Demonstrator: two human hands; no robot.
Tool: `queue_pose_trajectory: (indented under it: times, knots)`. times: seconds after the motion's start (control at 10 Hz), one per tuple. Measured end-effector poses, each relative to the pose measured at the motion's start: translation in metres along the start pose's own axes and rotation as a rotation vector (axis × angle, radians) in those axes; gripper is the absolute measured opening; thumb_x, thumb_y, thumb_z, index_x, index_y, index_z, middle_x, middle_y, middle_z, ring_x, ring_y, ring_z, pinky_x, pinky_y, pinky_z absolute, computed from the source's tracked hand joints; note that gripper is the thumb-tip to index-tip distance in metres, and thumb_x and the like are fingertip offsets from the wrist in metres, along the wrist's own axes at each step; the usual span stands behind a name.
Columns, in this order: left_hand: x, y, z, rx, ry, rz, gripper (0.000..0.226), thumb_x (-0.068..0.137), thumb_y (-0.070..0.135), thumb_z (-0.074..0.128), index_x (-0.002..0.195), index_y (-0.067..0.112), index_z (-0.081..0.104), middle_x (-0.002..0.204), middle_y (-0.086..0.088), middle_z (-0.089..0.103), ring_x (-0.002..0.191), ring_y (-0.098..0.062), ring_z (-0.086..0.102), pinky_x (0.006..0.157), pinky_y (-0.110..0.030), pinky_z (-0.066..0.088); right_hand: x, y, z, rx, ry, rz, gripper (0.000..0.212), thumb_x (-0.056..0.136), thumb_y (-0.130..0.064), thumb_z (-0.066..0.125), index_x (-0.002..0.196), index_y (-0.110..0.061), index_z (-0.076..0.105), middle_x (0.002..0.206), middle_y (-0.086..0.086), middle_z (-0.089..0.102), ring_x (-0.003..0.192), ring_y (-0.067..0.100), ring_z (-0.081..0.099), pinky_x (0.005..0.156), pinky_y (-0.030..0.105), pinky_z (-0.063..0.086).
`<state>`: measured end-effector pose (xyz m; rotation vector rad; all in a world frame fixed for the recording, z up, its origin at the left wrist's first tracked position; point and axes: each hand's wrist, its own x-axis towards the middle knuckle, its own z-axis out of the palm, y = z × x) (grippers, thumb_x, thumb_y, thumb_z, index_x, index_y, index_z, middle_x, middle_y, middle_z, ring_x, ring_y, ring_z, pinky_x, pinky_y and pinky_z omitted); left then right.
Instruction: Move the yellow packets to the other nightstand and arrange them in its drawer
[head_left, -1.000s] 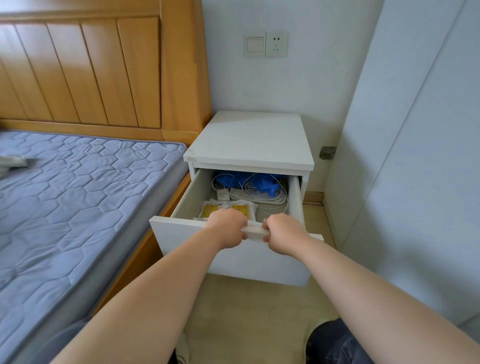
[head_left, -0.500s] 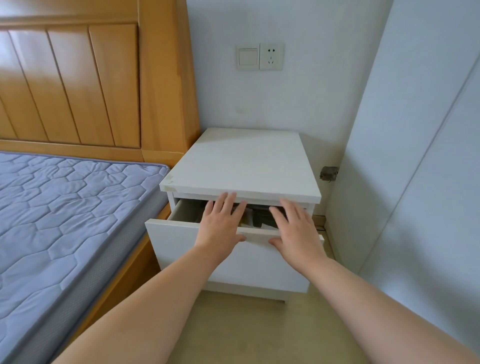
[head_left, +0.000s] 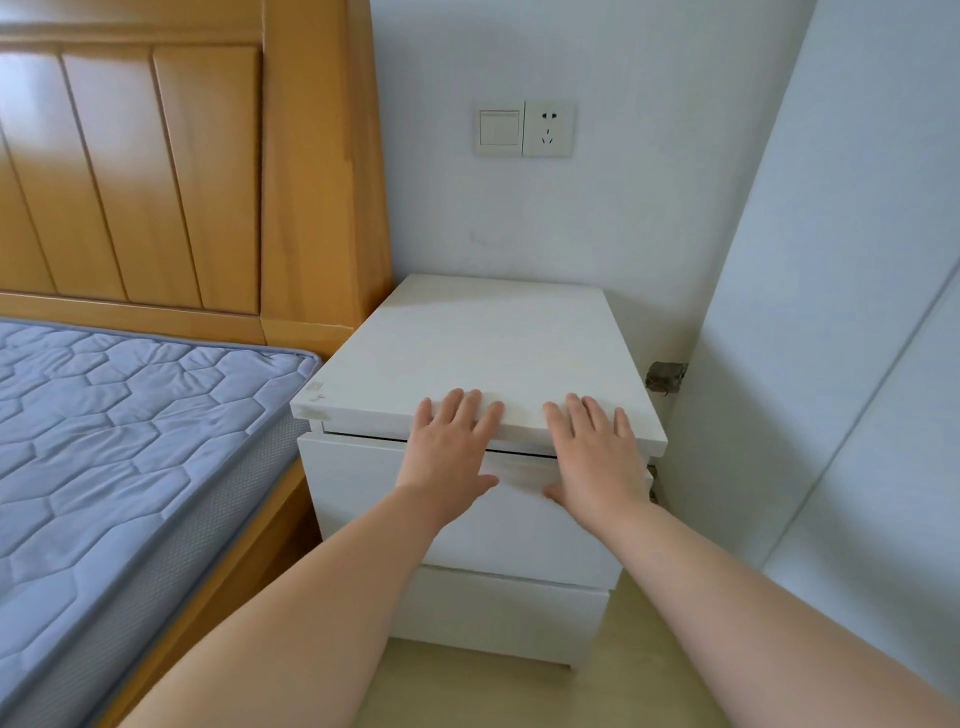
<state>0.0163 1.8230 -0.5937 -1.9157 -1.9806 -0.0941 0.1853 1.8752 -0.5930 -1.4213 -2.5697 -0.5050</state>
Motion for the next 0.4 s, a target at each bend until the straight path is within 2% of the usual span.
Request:
queue_pose_trajectory:
  times: [0.1,0.2,0.3,0.4]
  knots:
    - [0.002,0.003,0.011,0.024,0.045,-0.019,0.087,0.078,0.055,0.069,0.141,0.020,0.021,0.148,-0.008,0.031,0.138,-0.029,0.027,0.111,-0.047,0.023,0.001,0.000,0.011,-0.030,0.058,0.031,0.089,0.063,-0.034,0.084,0.134,-0.014,0.035,0.137,0.013,0.045,0.129,0.033,0.041,0.104,0.052,0.035]
    - [0.004,0.001,0.016,0.015,0.099,-0.022,0.099,0.047,0.057,0.088,0.124,0.019,0.038,0.122,-0.008,0.059,0.115,-0.028,0.054,0.094,-0.045,0.044,0.004,0.001,0.015,-0.011,0.077,0.040,0.093,0.055,-0.035,0.088,0.129,-0.013,0.036,0.131,0.013,0.050,0.123,0.033,0.047,0.097,0.052,0.040]
    - [0.005,0.000,0.015,0.030,0.097,-0.009,0.093,0.065,0.059,0.078,0.134,0.019,0.029,0.137,-0.008,0.046,0.128,-0.028,0.043,0.103,-0.045,0.036,0.003,-0.001,0.011,-0.031,0.050,0.012,0.085,0.071,-0.040,0.077,0.137,-0.014,0.031,0.141,0.012,0.040,0.131,0.032,0.037,0.104,0.052,0.033]
    - [-0.001,0.002,0.003,0.032,-0.028,-0.010,0.083,0.093,0.055,0.047,0.151,0.019,0.000,0.158,-0.010,0.002,0.147,-0.029,-0.002,0.117,-0.049,0.004,0.000,0.000,-0.005,0.036,-0.040,0.003,0.078,0.088,-0.049,0.053,0.147,-0.015,0.014,0.154,0.012,0.014,0.143,0.031,0.014,0.114,0.053,0.014]
